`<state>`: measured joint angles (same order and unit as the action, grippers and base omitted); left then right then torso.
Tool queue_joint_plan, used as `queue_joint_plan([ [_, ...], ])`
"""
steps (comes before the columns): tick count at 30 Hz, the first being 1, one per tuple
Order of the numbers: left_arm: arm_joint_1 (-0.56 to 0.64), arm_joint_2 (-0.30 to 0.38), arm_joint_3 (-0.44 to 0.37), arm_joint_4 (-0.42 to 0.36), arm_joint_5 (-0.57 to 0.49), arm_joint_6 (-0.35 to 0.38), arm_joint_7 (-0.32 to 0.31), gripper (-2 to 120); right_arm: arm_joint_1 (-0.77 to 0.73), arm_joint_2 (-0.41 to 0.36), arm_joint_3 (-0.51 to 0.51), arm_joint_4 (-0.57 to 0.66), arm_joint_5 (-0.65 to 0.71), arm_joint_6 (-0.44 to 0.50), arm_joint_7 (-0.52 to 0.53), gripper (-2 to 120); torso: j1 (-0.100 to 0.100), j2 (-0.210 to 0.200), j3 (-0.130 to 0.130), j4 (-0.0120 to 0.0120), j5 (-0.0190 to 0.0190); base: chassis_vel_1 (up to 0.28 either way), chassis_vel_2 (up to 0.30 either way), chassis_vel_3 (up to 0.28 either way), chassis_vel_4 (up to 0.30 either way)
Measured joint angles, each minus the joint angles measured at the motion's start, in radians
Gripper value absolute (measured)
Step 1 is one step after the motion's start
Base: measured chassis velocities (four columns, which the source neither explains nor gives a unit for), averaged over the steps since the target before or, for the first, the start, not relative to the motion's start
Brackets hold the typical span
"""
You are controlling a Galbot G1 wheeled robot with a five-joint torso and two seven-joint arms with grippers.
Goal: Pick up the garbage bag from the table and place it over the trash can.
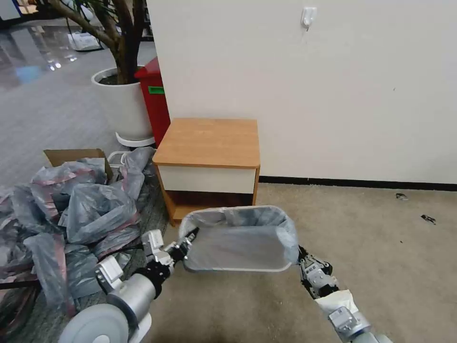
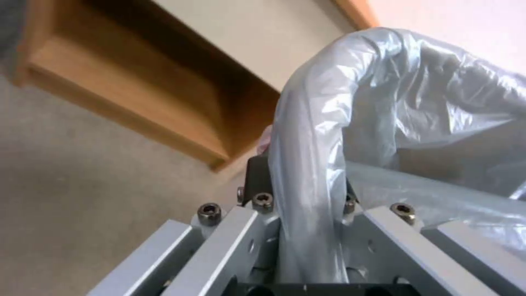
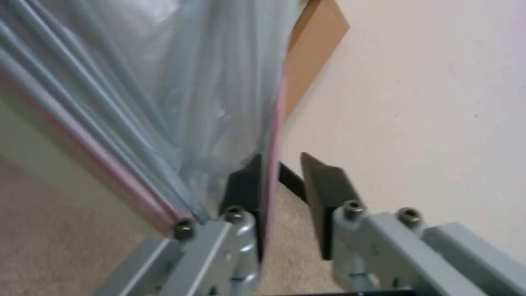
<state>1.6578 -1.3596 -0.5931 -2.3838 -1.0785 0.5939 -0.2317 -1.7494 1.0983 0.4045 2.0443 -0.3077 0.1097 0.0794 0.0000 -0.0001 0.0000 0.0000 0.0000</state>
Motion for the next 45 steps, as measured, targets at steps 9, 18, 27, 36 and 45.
queue_joint_plan([
  [9,-0.018,0.008,-0.006,0.038,0.015,0.002,-0.019,3,-0.088,0.017,0.026,0.139,0.088,-0.033,-0.049,59,0.000,0.000,0.000,0.0000,0.0000,0.000,0.000,0.000,0.000],
  [18,-0.025,0.036,0.009,0.059,0.102,0.010,-0.022,3,-0.125,0.051,0.124,0.228,0.251,-0.021,-0.033,92,0.000,0.000,0.000,-0.0001,0.0001,0.000,0.000,0.000,0.000],
  [27,-0.010,0.120,0.062,0.040,0.383,-0.015,0.047,3,-0.005,-0.030,0.091,0.453,0.294,-0.146,-0.035,90,0.000,0.000,0.000,0.0002,-0.0007,0.000,0.000,0.000,0.000],
  [36,-0.008,0.124,0.124,0.017,0.681,-0.060,0.135,3,0.082,-0.238,0.012,0.465,0.250,-0.255,-0.199,57,0.000,0.000,0.000,0.0001,0.0001,0.000,0.000,0.000,0.000],
  [45,0.003,0.117,0.184,0.021,0.835,-0.136,0.192,3,0.110,-0.358,-0.018,0.460,0.300,-0.334,-0.294,26,0.000,0.000,0.000,0.0000,0.0002,0.000,0.000,0.000,0.000],
])
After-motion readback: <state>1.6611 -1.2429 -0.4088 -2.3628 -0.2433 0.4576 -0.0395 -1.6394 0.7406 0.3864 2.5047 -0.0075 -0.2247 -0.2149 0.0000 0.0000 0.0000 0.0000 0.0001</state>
